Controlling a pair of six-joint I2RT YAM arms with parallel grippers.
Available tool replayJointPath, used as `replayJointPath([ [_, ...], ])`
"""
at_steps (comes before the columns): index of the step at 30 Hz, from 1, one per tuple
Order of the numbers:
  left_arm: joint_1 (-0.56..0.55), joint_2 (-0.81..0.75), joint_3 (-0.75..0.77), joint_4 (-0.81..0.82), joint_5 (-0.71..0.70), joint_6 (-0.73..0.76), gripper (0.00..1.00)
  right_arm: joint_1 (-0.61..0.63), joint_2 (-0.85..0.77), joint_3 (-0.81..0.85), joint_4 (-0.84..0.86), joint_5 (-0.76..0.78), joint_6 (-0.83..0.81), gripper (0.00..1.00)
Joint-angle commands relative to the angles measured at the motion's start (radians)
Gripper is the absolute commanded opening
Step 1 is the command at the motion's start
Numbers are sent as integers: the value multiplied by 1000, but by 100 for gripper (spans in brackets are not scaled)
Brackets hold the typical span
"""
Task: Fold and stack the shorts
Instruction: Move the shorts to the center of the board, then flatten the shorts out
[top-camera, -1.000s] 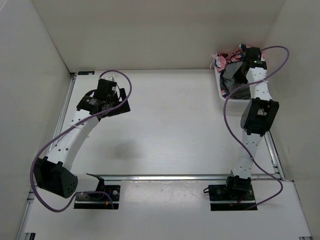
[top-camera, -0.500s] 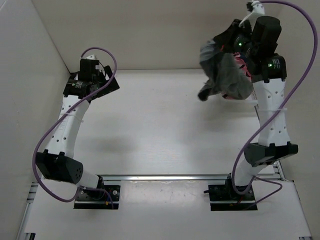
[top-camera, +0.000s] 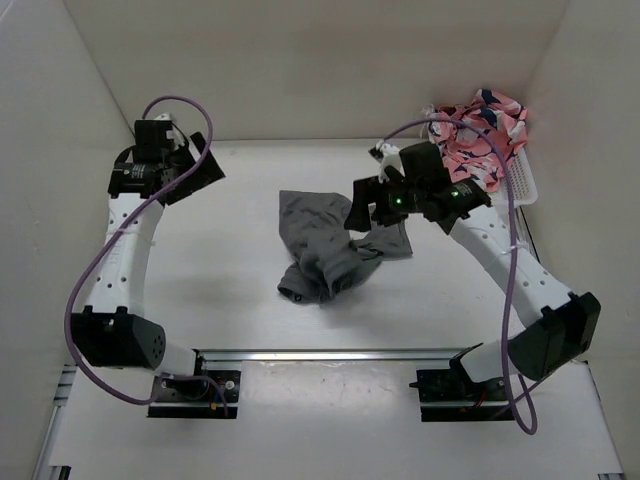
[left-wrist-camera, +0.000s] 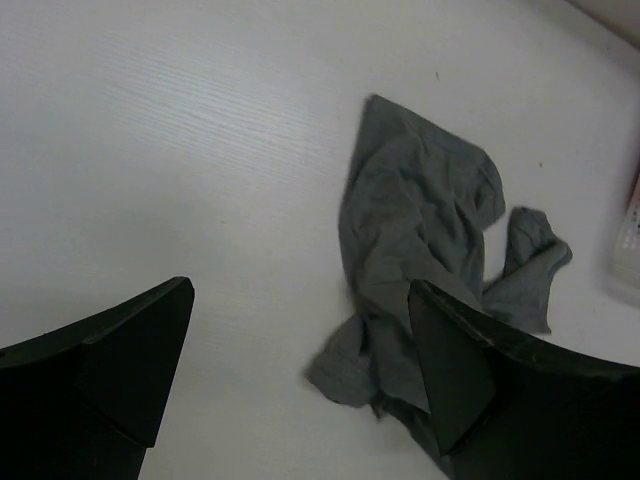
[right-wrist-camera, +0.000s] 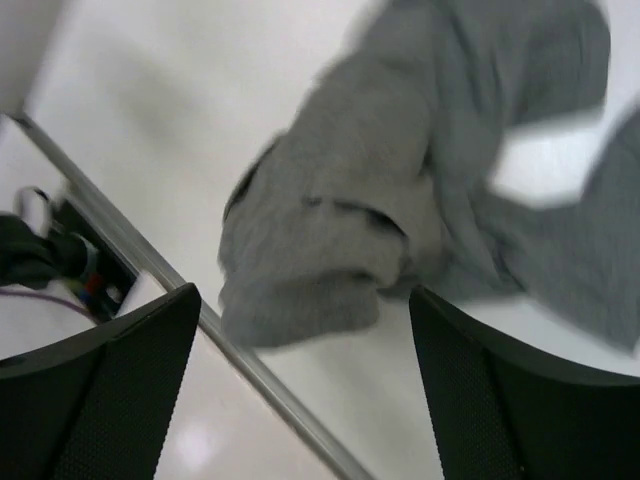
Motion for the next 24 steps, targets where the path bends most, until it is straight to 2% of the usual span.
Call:
replayJointPath([
  [1, -67, 33, -19, -9, 76, 26, 100, -9, -19, -54, -86, 99, 9, 91],
  [2, -89, 77, -19, 0, 86, 37, 100, -9, -33, -89, -86, 152, 44, 91],
  [3, -134, 102, -7, 0, 87, 37, 100, -9, -70, -111, -65, 174, 72, 87],
  [5, -178, 154, -7, 0, 87, 37, 100, -9, -102, -181, -37, 191, 130, 72],
  [6, -211, 209, -7, 0, 87, 37, 100, 4, -123, -206, -18, 224, 205, 59],
  [7, -227, 239, -7, 9, 96, 37, 100, 4, -124, -231, -8, 225, 242, 38],
  [9, -270, 318, -7, 24, 96, 37, 100, 39, -134, -307, 3, 225, 331, 35],
  [10, -281, 345, -7, 38, 96, 24, 100, 51, -145, -330, 17, 225, 356, 57],
  [11, -291, 374, 3, 38, 96, 23, 100, 63, -145, -370, 26, 225, 382, 74],
  [13, -323, 457, 33, 47, 96, 5, 100, 111, -154, -398, 26, 215, 428, 98],
  [16, -324, 562, 71, 58, 82, -21, 100, 258, -133, -397, 9, 299, 437, 100],
  [17, -333, 585, 85, 58, 73, -32, 100, 340, -90, -384, -6, 332, 437, 100],
  [20, -333, 656, 128, 58, 47, -58, 100, 457, 17, -306, -44, 437, 456, 100],
  [24, -333, 736, 176, 58, 47, -67, 84, 519, 142, -232, -32, 531, 456, 100],
])
